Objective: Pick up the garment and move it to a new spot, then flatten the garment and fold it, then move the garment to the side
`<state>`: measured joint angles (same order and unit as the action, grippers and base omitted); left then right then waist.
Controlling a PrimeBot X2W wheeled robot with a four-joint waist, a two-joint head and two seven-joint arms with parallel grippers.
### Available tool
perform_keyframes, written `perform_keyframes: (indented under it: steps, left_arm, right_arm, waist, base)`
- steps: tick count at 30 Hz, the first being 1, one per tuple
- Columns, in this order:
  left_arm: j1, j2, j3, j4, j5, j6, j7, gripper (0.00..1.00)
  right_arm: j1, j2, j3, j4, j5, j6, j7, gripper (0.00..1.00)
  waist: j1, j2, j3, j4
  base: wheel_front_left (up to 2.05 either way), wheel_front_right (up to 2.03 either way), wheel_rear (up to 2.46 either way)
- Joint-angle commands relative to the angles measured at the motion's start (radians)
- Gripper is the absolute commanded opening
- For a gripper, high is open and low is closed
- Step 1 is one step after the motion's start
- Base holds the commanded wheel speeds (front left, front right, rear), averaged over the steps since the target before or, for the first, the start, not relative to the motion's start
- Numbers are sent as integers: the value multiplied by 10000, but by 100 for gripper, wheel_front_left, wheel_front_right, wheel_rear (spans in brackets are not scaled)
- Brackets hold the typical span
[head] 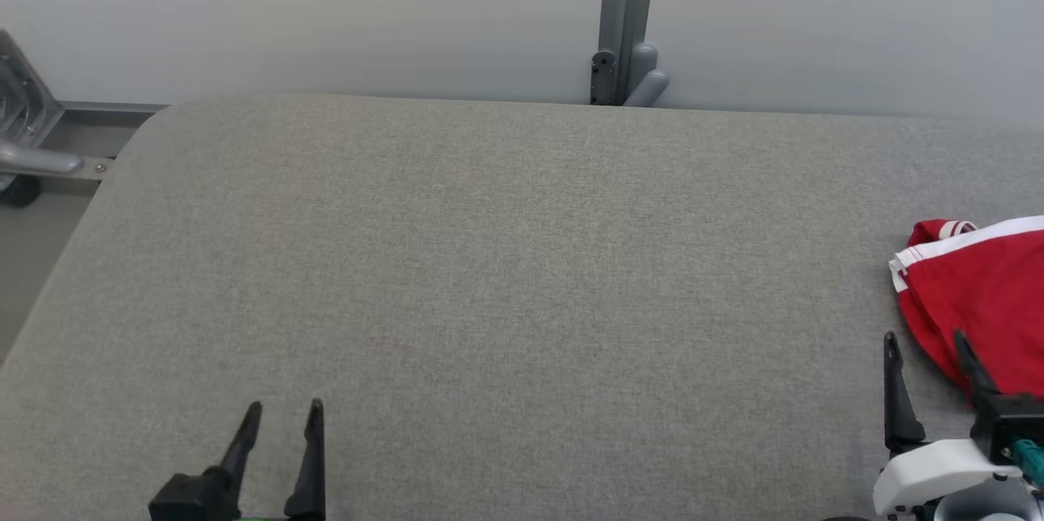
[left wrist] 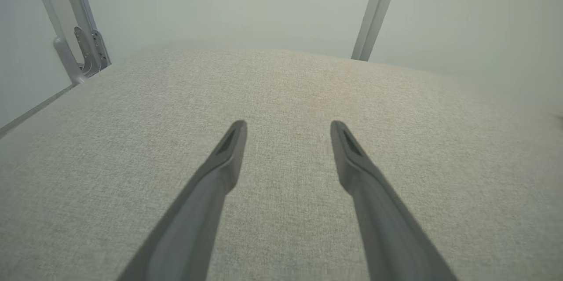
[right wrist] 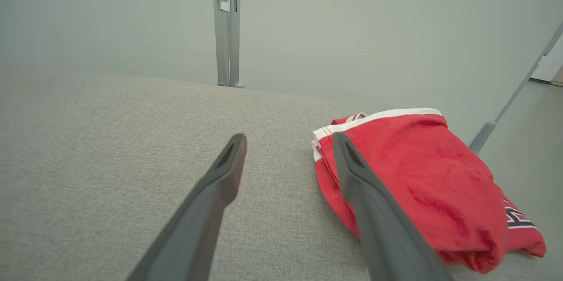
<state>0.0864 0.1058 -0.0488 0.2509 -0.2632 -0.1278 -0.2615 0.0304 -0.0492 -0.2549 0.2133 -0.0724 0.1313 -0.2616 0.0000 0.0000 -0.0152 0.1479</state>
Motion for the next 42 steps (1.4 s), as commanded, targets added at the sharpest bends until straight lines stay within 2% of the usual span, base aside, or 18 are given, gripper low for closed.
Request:
perform_keyframes:
  steps: [1,8,20,42]
  left_arm:
    - [3,51,-200,13,-16,2,1,0]
    - [166,-49,-217,399,-299,4,115,0]
    - [-224,-63,34,330,-2685,-1,692,0]
    - [-774,-121,431,186,-6086,-14,1556,0]
  right_arm:
    - [-1,-4,99,-24,-100,0,0,0]
    - [0,200,52,493,221,6,200,0]
    - [-230,154,335,420,3162,4,797,0]
    - [-571,92,718,329,7342,0,1649,0]
  waist:
    - [0,0,-1,83]
    - [0,0,1,77]
    - [0,0,19,-87]
    - [0,0,53,-377]
  base:
    - [0,0,0]
    - [0,0,0]
    - [0,0,0]
    - [0,0,0]
